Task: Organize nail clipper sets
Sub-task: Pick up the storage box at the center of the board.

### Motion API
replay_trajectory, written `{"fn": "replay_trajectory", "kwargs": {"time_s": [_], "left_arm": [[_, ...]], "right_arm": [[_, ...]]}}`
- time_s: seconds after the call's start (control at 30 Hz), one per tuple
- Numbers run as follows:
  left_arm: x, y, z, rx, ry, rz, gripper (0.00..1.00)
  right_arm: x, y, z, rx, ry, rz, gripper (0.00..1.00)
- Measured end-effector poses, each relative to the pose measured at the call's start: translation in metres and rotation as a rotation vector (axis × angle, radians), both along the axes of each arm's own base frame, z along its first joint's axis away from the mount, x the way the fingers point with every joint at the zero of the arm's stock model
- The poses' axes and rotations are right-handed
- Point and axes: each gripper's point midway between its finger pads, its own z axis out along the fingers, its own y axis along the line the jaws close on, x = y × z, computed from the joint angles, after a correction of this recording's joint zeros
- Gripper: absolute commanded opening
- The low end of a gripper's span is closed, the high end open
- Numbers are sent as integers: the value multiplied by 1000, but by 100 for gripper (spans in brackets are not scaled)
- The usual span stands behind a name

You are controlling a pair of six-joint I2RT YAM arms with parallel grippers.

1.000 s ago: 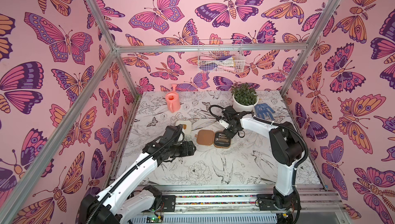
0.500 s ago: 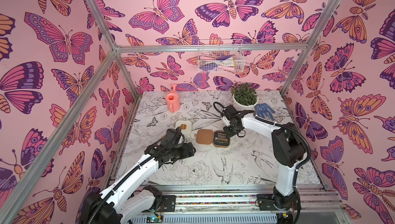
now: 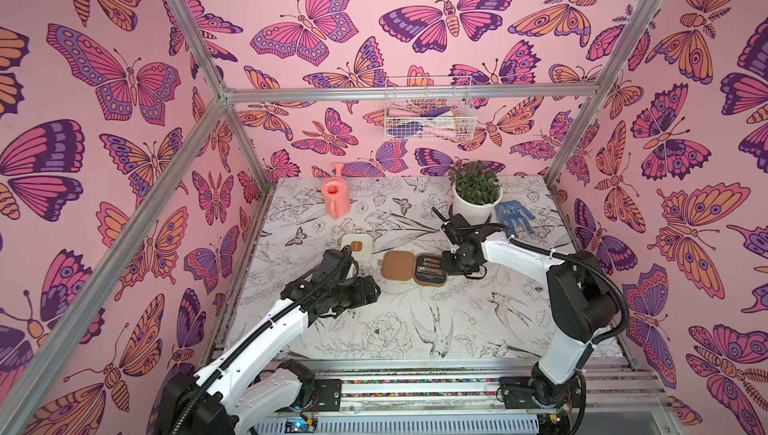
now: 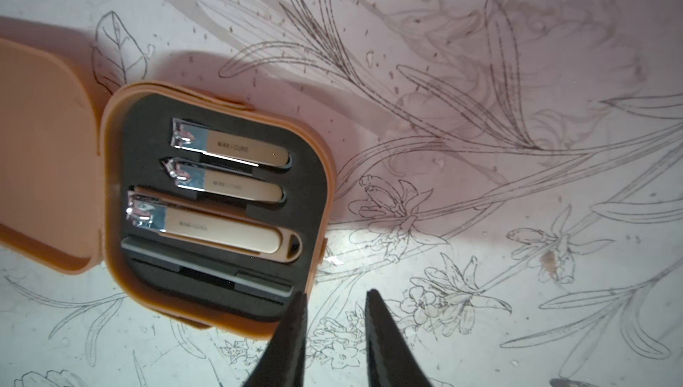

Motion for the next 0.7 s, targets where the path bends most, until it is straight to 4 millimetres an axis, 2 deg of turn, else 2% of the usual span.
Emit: {"fn": "replay_trajectory", "kwargs": {"time_s": [0.27,0.57,0.7], "left_arm": [[0,0,0,0,0,1,82],[1,1,0,1,-1,2,82],[1,1,0,1,-1,2,82]], "right_arm": [[3,4,-3,18,0,-25,24],[4,6,-21,13,28,-45,18],[5,7,-20,19,25,-46,7]]}}
